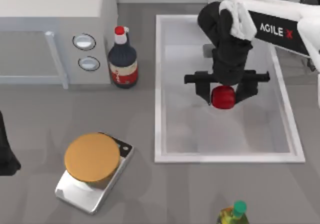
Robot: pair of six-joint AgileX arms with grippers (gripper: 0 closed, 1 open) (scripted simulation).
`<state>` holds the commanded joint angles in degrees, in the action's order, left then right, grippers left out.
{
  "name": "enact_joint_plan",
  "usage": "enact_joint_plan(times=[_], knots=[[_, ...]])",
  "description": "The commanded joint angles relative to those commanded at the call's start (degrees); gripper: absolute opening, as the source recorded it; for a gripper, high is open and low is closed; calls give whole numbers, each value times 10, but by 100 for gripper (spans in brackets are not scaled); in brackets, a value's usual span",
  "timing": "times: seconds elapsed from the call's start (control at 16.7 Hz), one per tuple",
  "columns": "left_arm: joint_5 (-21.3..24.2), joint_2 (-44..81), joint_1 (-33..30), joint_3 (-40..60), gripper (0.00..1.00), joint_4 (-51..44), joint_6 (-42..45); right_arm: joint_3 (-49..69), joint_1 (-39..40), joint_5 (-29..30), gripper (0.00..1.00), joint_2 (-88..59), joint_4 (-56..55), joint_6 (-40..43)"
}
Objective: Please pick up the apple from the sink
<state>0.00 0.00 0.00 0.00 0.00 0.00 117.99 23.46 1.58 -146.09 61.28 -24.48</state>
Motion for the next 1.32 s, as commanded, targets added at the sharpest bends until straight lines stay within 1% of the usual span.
enact_joint_plan(times=[0.36, 0.48, 0.6, 0.72, 0.96, 1.02, 1.2, 1.32], knots=[[0, 0, 0, 0, 100, 0, 0, 314, -1, 0, 0, -14, 288, 1], [0, 0, 0, 0, 100, 0, 0, 392, -2, 0, 0, -13, 365, 2], [0, 0, 0, 0, 100, 0, 0, 446, -4, 0, 0, -11, 419, 4], [0, 0, 0, 0, 100, 0, 0, 476, -5, 0, 0, -8, 449, 5], [0, 0, 0, 0, 100, 0, 0, 483, -5, 0, 0, -7, 456, 5], [0, 0, 0, 0, 100, 0, 0, 595, 0, -4, 0, -58, 433, 4], [0, 0, 0, 0, 100, 0, 0, 576, -6, -4, 0, -45, 426, 10], [0, 0, 0, 0, 100, 0, 0, 533, -19, -5, 0, -15, 412, 23]])
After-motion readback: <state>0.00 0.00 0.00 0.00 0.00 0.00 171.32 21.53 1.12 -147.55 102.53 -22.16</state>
